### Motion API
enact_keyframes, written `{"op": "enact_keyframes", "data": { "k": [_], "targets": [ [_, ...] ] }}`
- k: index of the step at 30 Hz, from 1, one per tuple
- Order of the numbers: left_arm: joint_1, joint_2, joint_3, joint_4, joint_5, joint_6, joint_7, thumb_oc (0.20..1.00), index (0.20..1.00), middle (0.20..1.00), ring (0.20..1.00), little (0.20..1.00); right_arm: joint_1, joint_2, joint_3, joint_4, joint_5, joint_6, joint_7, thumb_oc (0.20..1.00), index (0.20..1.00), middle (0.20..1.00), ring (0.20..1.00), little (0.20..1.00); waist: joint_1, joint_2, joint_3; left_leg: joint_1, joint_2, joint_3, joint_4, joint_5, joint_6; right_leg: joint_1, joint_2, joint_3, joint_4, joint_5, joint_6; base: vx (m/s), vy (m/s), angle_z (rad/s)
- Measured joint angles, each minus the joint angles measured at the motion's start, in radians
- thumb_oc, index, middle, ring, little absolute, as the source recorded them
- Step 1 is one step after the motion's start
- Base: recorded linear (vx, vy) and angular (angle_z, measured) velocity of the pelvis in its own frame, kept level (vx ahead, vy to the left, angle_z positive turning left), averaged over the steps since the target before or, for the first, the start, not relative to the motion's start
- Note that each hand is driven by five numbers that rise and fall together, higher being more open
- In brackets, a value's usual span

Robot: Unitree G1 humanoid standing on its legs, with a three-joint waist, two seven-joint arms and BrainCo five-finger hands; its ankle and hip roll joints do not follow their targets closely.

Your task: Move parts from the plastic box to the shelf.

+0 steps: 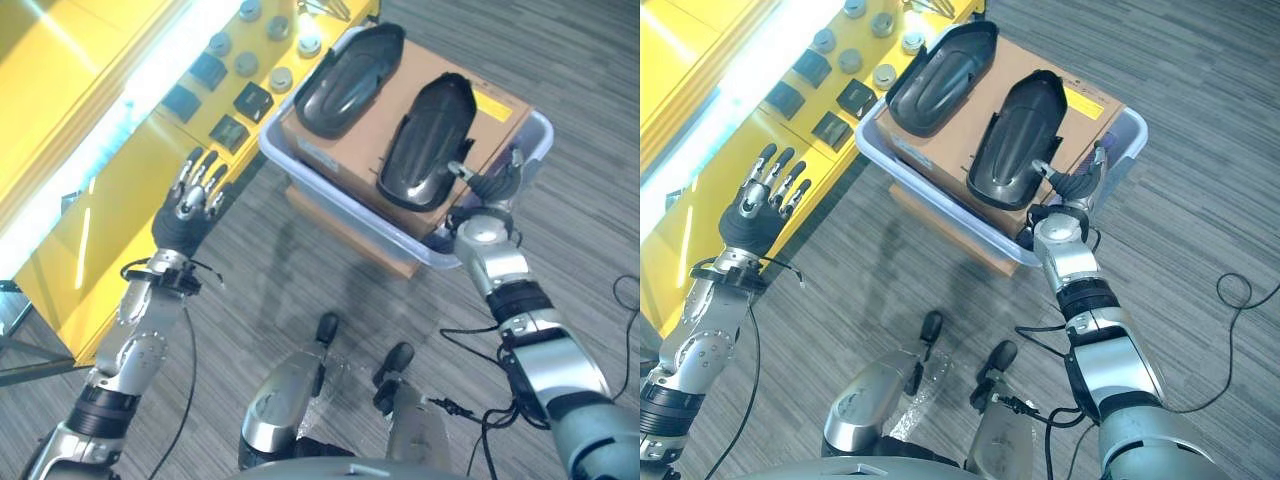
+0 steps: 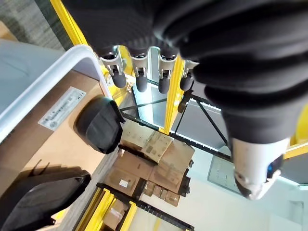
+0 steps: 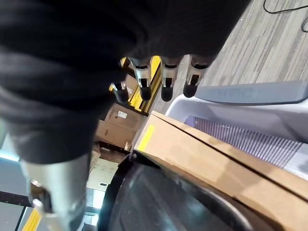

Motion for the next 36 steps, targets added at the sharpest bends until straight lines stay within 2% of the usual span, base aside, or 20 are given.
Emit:
{"op": "enact_keyframes", "data": {
  "k": [3,8,18,26,36],
  "targets": [
    [-0.001,0.000,-0.008,0.007,0.000,-0.003,0.001,1.000,1.000,1.000,1.000,1.000,-0.035,0.002,0.016,0.036,0.000,-0.001,-0.002,1.000,1.000,1.000,1.000,1.000,0.000,0.000,0.000,-0.002,-0.003,-0.001,0.000,0.007,0.010,-0.001,-0.005,-0.008,0.002,-0.006,0.005,-0.02,0.025,0.02],
    [-0.006,0.000,-0.041,0.007,-0.001,-0.007,0.001,1.000,1.000,1.000,1.000,1.000,-0.073,-0.008,0.031,0.070,-0.002,-0.003,-0.007,1.000,1.000,1.000,1.000,1.000,-0.002,0.001,0.000,-0.021,-0.009,-0.005,0.001,0.003,0.004,-0.027,-0.015,-0.009,0.020,-0.017,0.010,-0.01,0.014,0.03],
    [-0.016,0.000,-0.060,0.042,-0.001,-0.037,0.003,1.000,1.000,1.000,1.000,1.000,-0.083,-0.026,0.035,0.135,-0.002,-0.005,-0.043,1.000,1.000,1.000,1.000,1.000,-0.001,0.000,0.002,-0.063,-0.018,-0.002,0.007,0.014,0.015,-0.075,-0.028,-0.006,0.043,-0.020,0.014,0.00,0.000,0.00],
    [-0.021,0.000,-0.077,0.046,-0.002,-0.067,0.007,1.000,1.000,1.000,1.000,1.000,-0.158,-0.040,0.039,0.266,0.002,-0.010,-0.043,1.000,1.000,1.000,1.000,1.000,0.019,0.002,0.019,-0.122,-0.019,-0.004,0.022,0.014,0.011,-0.141,-0.035,-0.007,0.076,-0.027,0.010,0.00,0.000,0.00],
    [-0.022,0.001,-0.077,0.046,-0.005,-0.078,0.008,1.000,1.000,1.000,1.000,1.000,-0.188,-0.042,0.077,0.272,0.039,-0.023,-0.043,1.000,1.000,1.000,1.000,1.000,0.031,0.002,0.024,-0.150,-0.028,-0.024,0.036,0.019,0.016,-0.176,-0.054,-0.019,0.131,-0.060,0.007,0.01,0.015,0.06]
  ]
}}
